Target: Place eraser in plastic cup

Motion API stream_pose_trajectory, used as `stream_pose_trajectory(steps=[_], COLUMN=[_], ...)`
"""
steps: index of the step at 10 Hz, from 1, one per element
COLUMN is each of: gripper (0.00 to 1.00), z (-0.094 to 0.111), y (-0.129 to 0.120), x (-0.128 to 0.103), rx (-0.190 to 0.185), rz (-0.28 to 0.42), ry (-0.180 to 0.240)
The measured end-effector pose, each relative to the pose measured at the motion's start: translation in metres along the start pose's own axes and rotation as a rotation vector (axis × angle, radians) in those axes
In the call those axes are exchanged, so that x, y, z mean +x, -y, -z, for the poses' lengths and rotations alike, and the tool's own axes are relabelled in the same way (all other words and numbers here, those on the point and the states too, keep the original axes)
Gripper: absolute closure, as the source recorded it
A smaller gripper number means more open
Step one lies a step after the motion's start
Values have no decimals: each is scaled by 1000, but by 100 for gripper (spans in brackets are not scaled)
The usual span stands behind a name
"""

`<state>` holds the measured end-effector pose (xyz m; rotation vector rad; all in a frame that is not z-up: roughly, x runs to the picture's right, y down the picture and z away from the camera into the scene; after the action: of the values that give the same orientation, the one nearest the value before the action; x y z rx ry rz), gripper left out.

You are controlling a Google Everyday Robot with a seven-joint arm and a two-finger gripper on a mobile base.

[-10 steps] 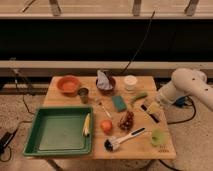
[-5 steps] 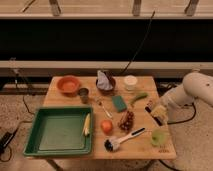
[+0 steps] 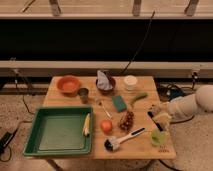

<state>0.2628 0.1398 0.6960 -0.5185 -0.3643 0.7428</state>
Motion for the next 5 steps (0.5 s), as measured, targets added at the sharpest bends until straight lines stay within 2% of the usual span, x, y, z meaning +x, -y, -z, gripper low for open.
stream_pose_trajectory(steps=[3,5], gripper=[100,100], z=[-5,-7], y=[-14,-22], x=[4,9], rx=[-24,-39], rz=[14,11], ry=[64,91])
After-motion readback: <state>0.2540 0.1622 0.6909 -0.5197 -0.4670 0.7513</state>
